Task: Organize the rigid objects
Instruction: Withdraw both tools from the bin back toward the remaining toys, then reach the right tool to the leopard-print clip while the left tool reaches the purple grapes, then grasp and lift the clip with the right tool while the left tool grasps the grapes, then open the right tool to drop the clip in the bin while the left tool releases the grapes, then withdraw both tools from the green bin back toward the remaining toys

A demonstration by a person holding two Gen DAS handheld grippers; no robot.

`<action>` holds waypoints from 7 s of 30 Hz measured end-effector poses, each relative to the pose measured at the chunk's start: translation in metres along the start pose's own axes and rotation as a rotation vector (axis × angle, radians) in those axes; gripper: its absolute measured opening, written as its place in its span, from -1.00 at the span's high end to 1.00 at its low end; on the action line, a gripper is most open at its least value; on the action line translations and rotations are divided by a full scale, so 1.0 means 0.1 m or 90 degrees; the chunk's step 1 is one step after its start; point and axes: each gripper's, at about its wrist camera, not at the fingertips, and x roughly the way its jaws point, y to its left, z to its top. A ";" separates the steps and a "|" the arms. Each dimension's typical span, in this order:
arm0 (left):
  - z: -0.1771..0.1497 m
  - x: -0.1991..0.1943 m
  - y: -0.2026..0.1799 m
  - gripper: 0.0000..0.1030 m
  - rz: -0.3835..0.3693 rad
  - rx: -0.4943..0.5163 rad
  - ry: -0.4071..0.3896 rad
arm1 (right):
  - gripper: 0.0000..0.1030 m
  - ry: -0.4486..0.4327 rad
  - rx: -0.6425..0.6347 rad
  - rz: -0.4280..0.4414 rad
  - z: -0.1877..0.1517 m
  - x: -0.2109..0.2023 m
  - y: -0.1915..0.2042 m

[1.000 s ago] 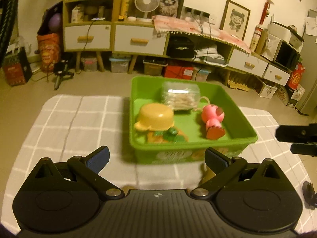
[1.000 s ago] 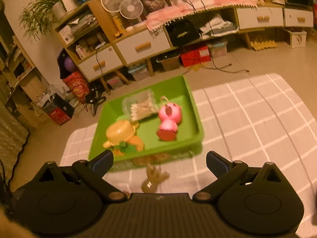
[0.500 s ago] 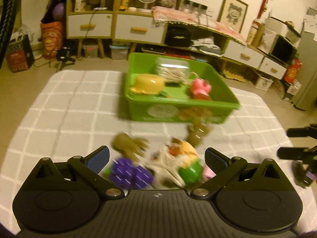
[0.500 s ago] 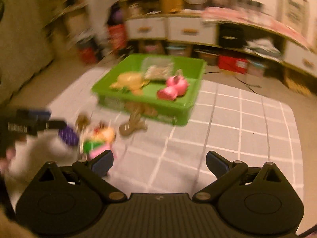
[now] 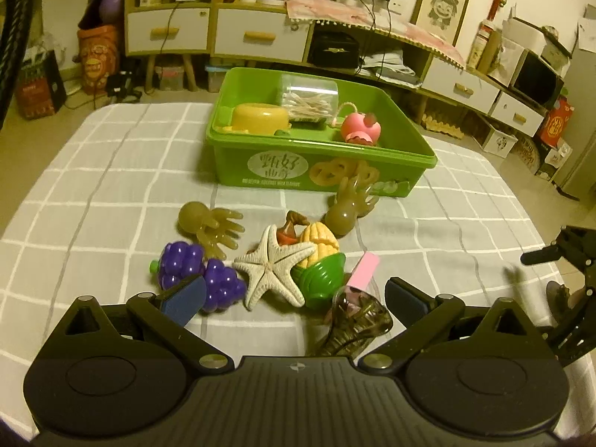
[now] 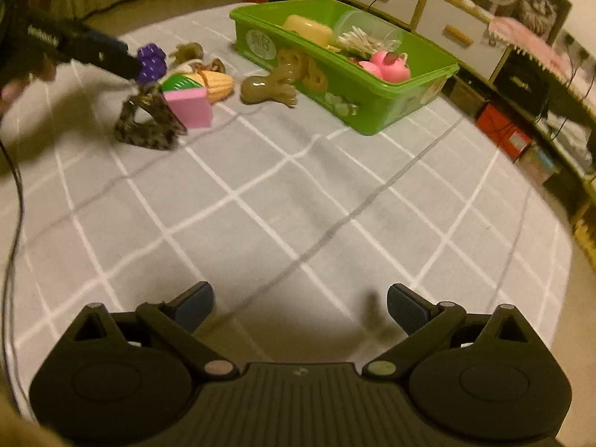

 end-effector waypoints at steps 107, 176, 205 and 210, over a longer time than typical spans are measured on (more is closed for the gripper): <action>-0.09 0.39 0.63 -0.34 -0.006 0.109 -0.006 | -0.14 -0.129 0.393 0.041 1.16 -0.10 1.01; 1.12 1.03 0.25 -0.35 0.041 0.095 -0.053 | -0.15 -0.178 0.629 -0.018 1.71 0.71 -0.52; 0.95 0.52 0.26 -0.96 0.008 0.108 -0.066 | -0.57 -0.187 0.614 -0.029 1.50 0.04 -0.21; 0.85 0.40 0.34 -0.96 0.004 0.104 -0.064 | -0.61 -0.180 0.591 -0.034 1.43 -0.05 -0.02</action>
